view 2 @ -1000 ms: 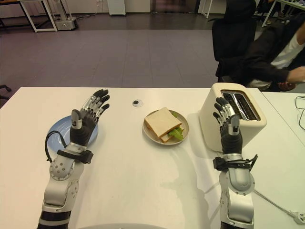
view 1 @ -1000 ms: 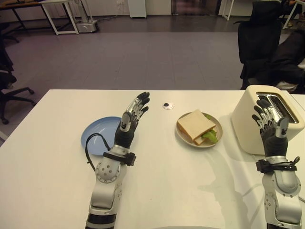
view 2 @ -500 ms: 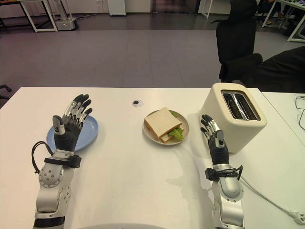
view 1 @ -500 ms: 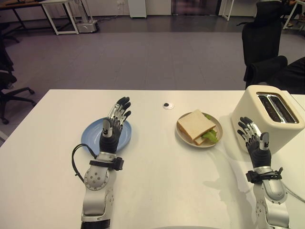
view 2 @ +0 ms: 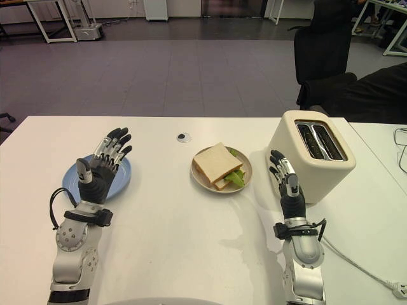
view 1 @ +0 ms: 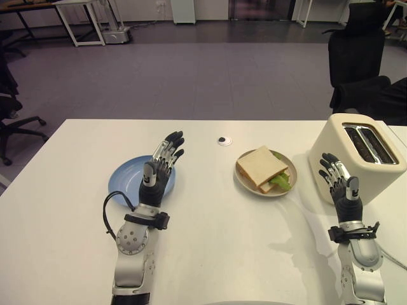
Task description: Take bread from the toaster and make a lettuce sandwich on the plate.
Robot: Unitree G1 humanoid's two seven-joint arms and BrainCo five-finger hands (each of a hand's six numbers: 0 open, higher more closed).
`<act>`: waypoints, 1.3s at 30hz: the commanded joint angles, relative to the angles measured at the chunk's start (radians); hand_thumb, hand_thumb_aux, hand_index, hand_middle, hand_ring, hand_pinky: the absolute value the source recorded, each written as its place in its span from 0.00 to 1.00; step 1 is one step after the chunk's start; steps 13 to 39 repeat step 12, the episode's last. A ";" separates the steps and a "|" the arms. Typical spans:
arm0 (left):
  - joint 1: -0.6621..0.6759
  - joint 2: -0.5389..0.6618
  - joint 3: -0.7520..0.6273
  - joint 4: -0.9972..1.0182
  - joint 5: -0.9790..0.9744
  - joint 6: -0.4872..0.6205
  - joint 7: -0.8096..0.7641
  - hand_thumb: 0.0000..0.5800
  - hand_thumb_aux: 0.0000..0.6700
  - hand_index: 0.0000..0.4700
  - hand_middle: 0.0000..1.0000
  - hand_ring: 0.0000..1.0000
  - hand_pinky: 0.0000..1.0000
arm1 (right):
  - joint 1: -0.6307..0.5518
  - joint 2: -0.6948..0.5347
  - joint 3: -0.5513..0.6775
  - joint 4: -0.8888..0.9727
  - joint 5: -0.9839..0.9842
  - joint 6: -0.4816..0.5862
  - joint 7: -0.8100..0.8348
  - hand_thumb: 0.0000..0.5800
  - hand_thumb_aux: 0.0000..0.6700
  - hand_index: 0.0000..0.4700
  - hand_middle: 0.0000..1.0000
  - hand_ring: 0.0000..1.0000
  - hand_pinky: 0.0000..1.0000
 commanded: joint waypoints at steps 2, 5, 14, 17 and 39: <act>0.008 -0.017 -0.021 0.012 0.021 -0.018 0.010 0.00 0.00 0.00 0.00 0.00 0.00 | -0.006 -0.001 0.002 0.029 0.008 -0.009 0.011 0.00 0.00 0.00 0.00 0.00 0.00; 0.007 -0.022 -0.027 0.007 0.028 -0.017 0.014 0.00 0.00 0.00 0.00 0.00 0.00 | -0.006 -0.002 0.001 0.036 0.013 -0.012 0.017 0.00 0.00 0.00 0.00 0.00 0.00; 0.005 -0.028 -0.037 0.012 0.036 -0.021 0.023 0.00 0.00 0.00 0.00 0.00 0.00 | -0.014 -0.007 -0.005 0.033 0.018 -0.007 0.022 0.00 0.00 0.00 0.00 0.00 0.00; 0.005 -0.028 -0.037 0.012 0.036 -0.021 0.023 0.00 0.00 0.00 0.00 0.00 0.00 | -0.014 -0.007 -0.005 0.033 0.018 -0.007 0.022 0.00 0.00 0.00 0.00 0.00 0.00; 0.005 -0.028 -0.037 0.012 0.036 -0.021 0.023 0.00 0.00 0.00 0.00 0.00 0.00 | -0.014 -0.007 -0.005 0.033 0.018 -0.007 0.022 0.00 0.00 0.00 0.00 0.00 0.00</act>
